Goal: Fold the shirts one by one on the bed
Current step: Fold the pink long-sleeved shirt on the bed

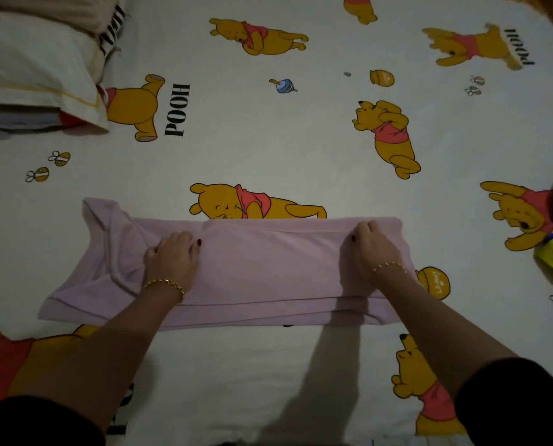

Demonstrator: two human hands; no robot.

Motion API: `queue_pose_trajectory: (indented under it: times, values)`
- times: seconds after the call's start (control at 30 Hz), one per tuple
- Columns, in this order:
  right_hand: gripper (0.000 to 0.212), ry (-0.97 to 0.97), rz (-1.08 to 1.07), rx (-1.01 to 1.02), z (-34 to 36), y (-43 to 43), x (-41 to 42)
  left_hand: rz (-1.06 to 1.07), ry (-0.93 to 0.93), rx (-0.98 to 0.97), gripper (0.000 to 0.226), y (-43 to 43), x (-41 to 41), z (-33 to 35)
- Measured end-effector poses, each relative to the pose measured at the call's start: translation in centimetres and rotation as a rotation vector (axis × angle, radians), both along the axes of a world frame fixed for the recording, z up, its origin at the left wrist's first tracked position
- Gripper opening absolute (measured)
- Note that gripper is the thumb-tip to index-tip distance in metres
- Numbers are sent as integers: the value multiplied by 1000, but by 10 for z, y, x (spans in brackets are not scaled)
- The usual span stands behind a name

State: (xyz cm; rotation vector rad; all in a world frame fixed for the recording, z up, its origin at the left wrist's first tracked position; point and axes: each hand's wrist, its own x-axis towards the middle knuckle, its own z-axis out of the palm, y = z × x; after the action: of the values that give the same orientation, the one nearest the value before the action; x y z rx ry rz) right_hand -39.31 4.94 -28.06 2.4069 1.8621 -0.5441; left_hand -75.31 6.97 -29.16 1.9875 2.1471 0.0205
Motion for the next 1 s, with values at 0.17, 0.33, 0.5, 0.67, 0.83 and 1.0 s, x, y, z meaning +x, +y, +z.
queue_pose_trajectory:
  times: [0.17, 0.33, 0.5, 0.67, 0.83, 1.0]
  values:
    - [22, -50, -44, 0, 2, 0, 8, 54, -34, 30, 19, 2, -5, -7]
    - [28, 25, 31, 147, 2, -6, -21, -93, -114, 178, 22, -7, -19, -4]
    - [30, 130, 295, 171, -2, -22, -102, -346, -72, 188, 39, -21, -66, 6]
    - [51, 189, 644, 131, -4, -31, -184, -699, 16, 109, 57, -22, -122, 4]
    - [40, 132, 715, 200, -6, -36, -236, -820, 25, 263, 26, -11, -146, 8]
    - [42, 124, 581, 103, -2, -26, -246, -714, 5, 193, 37, 1, -136, 20]
